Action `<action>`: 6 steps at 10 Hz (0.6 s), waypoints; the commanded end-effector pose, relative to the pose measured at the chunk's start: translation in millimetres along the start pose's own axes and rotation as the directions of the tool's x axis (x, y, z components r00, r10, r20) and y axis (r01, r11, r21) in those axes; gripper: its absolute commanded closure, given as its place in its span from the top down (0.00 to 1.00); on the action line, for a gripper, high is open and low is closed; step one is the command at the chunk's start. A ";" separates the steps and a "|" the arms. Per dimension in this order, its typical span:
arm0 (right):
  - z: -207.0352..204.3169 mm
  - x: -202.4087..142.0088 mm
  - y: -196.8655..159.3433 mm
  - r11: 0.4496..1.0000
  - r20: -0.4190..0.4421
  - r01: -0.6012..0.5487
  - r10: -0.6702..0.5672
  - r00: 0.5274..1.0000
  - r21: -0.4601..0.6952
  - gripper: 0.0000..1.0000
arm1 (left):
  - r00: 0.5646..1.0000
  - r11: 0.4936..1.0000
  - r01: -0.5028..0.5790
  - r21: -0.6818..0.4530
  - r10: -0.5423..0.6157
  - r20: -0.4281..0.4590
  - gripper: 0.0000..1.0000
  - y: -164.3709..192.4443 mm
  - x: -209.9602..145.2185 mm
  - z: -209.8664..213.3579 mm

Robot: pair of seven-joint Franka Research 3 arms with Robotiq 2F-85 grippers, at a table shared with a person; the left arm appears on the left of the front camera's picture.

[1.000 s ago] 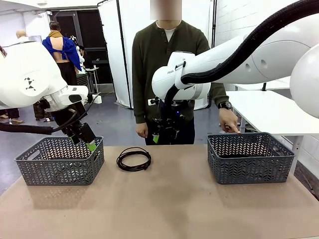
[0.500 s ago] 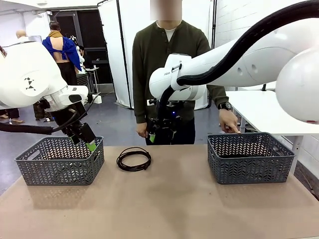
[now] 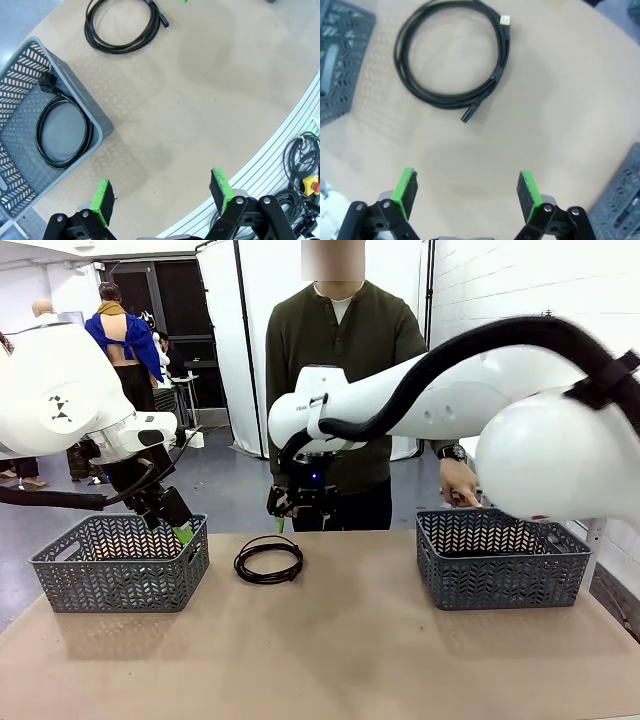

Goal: Organize the cables according to human instructions.
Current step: Pick up a bundle of cables and place it in the basket indicated by the human.

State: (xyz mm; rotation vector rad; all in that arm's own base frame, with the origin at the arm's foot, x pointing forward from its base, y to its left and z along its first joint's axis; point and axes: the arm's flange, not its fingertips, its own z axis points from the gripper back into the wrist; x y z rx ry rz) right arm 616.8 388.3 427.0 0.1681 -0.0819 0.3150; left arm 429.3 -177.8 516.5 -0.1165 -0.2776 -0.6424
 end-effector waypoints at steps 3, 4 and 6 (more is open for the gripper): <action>-36.9 28.0 5.0 0.990 0.006 0.096 -0.096 0.995 -0.106 1.00 | 1.000 1.000 -0.001 0.004 0.001 0.013 1.00 0.7 0.3 0.0; -45.7 30.0 3.1 0.988 -0.002 0.113 -0.114 0.994 -0.101 1.00 | 1.000 1.000 -0.001 0.004 0.001 0.013 1.00 0.7 0.3 0.0; -60.2 33.7 0.3 0.984 -0.021 0.139 -0.142 0.990 -0.108 1.00 | 1.000 1.000 -0.001 0.004 0.001 0.013 1.00 0.7 0.3 0.0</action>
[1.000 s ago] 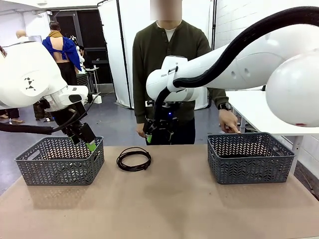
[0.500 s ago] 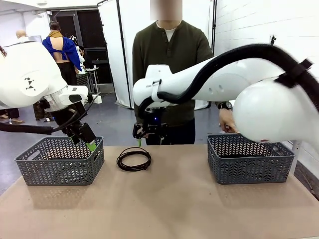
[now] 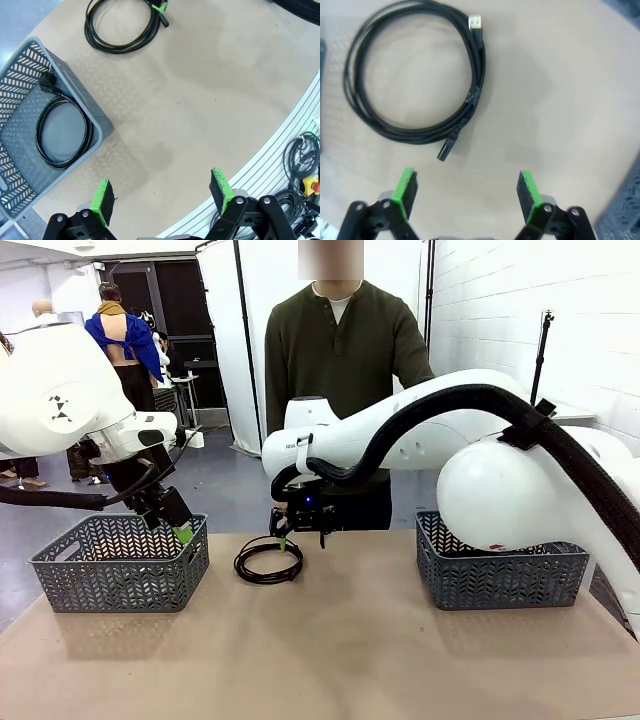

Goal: Organize the cables according to human instructions.
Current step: Pick up a bundle of cables and place it in the basket indicated by the human.

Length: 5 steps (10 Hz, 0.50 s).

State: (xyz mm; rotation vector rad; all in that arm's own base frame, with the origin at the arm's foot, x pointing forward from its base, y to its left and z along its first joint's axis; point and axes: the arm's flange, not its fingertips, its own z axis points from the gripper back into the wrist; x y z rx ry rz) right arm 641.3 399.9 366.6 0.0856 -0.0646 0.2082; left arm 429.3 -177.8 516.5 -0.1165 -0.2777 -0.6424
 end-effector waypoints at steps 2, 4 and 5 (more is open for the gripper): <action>0.0 0.0 0.0 1.000 0.000 0.000 0.000 1.000 0.000 1.00 | 1.000 1.000 -0.001 0.004 0.001 0.013 1.00 0.7 0.3 0.0; 0.0 0.0 0.0 1.000 0.000 0.000 0.000 1.000 0.000 1.00 | 1.000 1.000 -0.001 0.004 0.001 0.013 1.00 0.7 0.3 0.0; 0.0 0.0 0.0 1.000 0.000 0.000 0.000 1.000 0.000 1.00 | 1.000 1.000 -0.001 0.004 0.001 0.013 1.00 0.7 0.3 0.0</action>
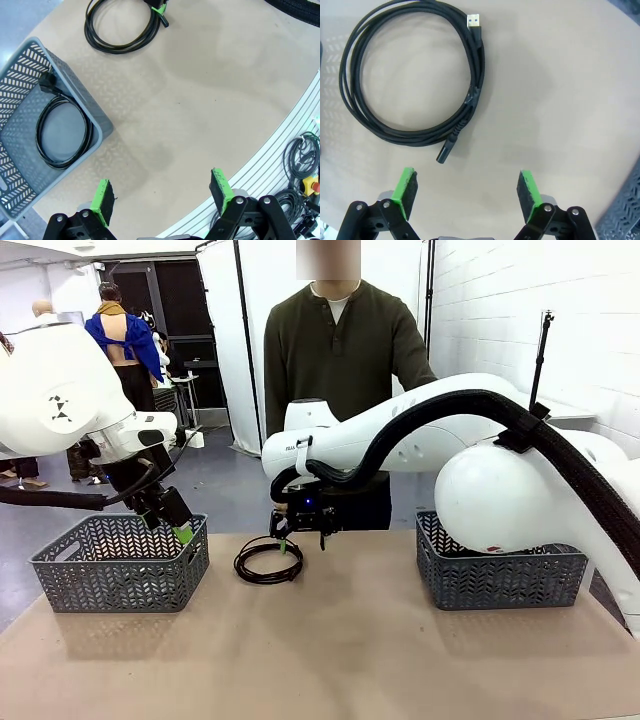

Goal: Organize the cables according to human instructions.
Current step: Pick up a bundle of cables and place it in the basket indicated by the human.

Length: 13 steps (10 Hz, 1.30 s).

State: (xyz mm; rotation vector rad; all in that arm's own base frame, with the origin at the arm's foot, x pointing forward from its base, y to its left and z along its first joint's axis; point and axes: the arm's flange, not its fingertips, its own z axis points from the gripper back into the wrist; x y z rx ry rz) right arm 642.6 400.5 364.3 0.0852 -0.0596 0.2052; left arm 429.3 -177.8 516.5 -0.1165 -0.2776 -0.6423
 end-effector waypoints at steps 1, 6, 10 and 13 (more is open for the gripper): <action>2.5 -1.2 -0.1 1.000 0.005 -0.003 0.003 1.000 0.000 1.00 | 1.000 1.000 -0.001 0.004 0.001 0.013 1.00 0.6 0.3 0.0; -11.4 20.0 3.8 0.996 0.015 0.093 -0.093 0.996 -0.011 1.00 | 1.000 1.000 -0.001 0.004 0.001 0.013 1.00 0.6 0.3 0.0; -30.5 26.3 10.3 0.992 0.019 0.118 -0.117 0.993 -0.035 1.00 | 1.000 1.000 -0.001 0.004 0.001 0.013 1.00 0.6 0.3 0.0; -39.8 31.5 8.6 0.987 0.055 0.148 -0.145 0.988 -0.067 1.00 | 1.000 1.000 -0.001 0.004 0.001 0.013 1.00 0.6 0.3 0.0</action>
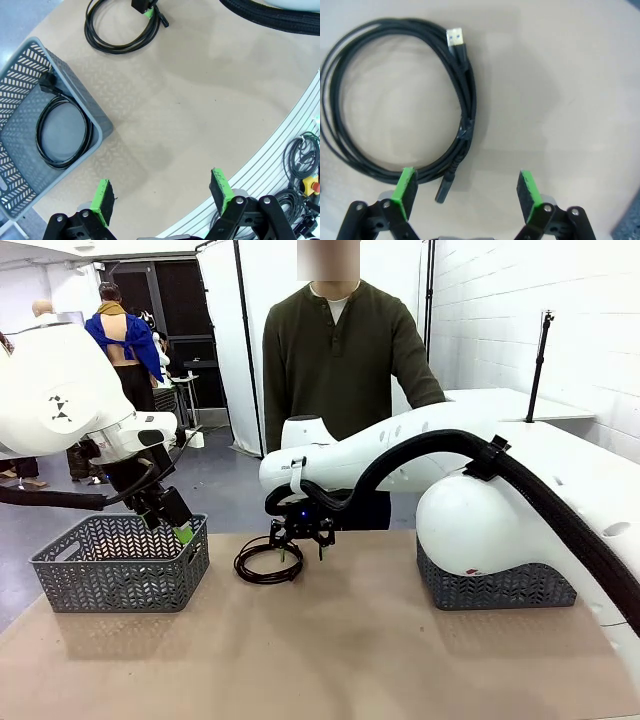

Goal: Organize the cables according to human instructions.
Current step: Pick up a bundle of cables and place it in the basket indicated by the human.

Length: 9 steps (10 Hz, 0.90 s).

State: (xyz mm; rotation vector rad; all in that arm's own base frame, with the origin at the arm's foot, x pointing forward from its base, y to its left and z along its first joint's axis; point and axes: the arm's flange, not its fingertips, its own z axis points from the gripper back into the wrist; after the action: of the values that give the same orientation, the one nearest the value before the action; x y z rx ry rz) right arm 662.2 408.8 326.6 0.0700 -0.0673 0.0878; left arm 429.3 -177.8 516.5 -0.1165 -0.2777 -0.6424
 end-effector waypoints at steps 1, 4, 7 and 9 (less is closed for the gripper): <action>-3.4 13.4 8.8 0.998 0.044 0.033 -0.030 0.999 -0.055 1.00 | 1.000 1.000 -0.001 0.004 0.001 0.013 1.00 0.6 0.3 0.0; -9.9 20.3 7.6 0.998 0.029 0.033 -0.032 0.999 -0.052 1.00 | 1.000 1.000 -0.001 0.004 0.001 0.013 1.00 0.6 0.3 0.0; -16.0 22.6 2.7 0.997 0.018 0.046 -0.045 0.999 -0.059 1.00 | 1.000 1.000 -0.001 0.004 0.001 0.013 1.00 0.6 0.3 0.0; -19.4 25.6 2.2 0.996 0.007 0.044 -0.044 0.999 -0.073 1.00 | 1.000 1.000 -0.001 0.004 0.001 0.013 1.00 0.6 0.3 0.0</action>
State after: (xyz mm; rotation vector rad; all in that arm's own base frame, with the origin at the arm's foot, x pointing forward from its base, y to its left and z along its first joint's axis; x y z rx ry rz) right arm 675.4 403.9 305.8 0.0381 -0.0682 0.0678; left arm 429.3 -177.8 516.5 -0.1165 -0.2777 -0.6423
